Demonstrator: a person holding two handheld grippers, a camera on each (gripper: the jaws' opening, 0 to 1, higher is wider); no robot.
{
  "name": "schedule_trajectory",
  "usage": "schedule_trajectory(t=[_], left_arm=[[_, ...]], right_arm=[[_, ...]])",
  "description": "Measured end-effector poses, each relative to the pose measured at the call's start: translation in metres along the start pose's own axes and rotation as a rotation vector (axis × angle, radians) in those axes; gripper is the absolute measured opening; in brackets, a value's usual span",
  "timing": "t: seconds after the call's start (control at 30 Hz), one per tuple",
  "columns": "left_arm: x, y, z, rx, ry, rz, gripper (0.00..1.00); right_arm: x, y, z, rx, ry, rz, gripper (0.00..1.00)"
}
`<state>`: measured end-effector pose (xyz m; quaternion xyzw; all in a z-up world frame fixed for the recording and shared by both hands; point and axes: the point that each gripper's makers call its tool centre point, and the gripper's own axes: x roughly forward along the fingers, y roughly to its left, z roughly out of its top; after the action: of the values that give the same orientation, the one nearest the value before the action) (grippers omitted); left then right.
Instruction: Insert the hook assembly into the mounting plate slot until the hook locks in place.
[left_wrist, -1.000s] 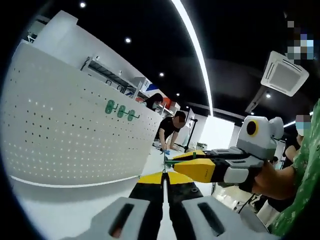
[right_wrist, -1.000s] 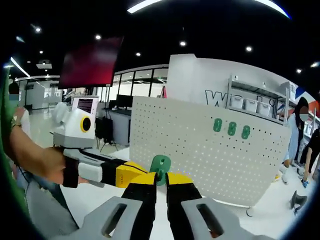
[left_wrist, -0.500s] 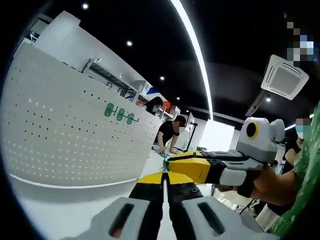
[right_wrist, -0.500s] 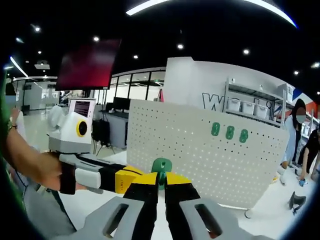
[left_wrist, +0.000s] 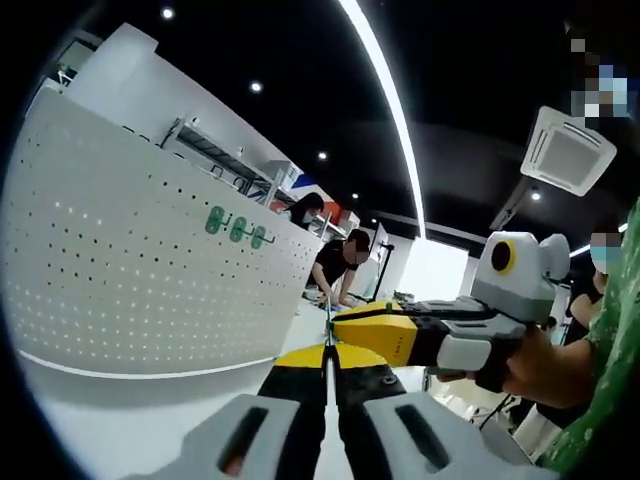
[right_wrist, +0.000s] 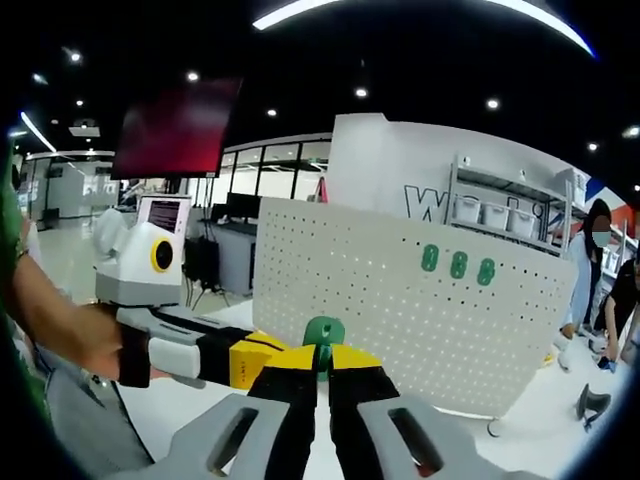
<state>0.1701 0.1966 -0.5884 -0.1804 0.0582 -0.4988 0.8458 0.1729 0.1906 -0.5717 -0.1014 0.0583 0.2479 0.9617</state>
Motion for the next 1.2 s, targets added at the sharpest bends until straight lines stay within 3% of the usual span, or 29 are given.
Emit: schedule_trajectory(t=[0.1, 0.3, 0.47, 0.53, 0.63, 0.77, 0.83, 0.97, 1.13, 1.2], left_arm=[[0.000, -0.001, -0.001, 0.012, 0.005, -0.001, 0.02], [0.000, -0.004, -0.001, 0.114, 0.021, 0.001, 0.02], [0.001, -0.005, -0.001, 0.279, 0.053, 0.013, 0.03], [0.000, -0.003, -0.004, 0.333, 0.077, 0.034, 0.09], [0.000, -0.005, -0.005, 0.327, 0.079, 0.018, 0.15], [-0.005, -0.003, -0.012, 0.378, 0.108, 0.011, 0.30], [-0.008, -0.002, -0.018, 0.370, 0.135, 0.002, 0.38], [-0.016, -0.004, -0.037, 0.298, 0.226, -0.054, 0.64], [-0.024, -0.008, -0.038, 0.283, 0.231, -0.086, 0.89], [-0.026, -0.013, -0.038, 0.261, 0.232, -0.118, 0.93]], right_arm=[[0.000, 0.000, -0.001, 0.003, 0.004, 0.005, 0.01], [-0.002, 0.001, 0.000, 0.015, -0.003, 0.008, 0.01], [-0.003, 0.001, -0.001, 0.025, -0.004, 0.010, 0.01], [-0.003, 0.000, 0.000, 0.027, -0.007, 0.008, 0.01], [-0.003, -0.001, 0.002, 0.040, -0.016, 0.003, 0.01], [-0.002, -0.004, 0.002, 0.056, -0.023, -0.007, 0.01], [-0.001, -0.005, 0.003, 0.066, -0.029, -0.014, 0.01], [0.003, -0.007, 0.003, 0.064, -0.034, -0.021, 0.01], [0.007, -0.009, 0.002, 0.069, -0.033, -0.024, 0.01], [0.008, -0.010, 0.001, 0.070, -0.032, -0.024, 0.01]])
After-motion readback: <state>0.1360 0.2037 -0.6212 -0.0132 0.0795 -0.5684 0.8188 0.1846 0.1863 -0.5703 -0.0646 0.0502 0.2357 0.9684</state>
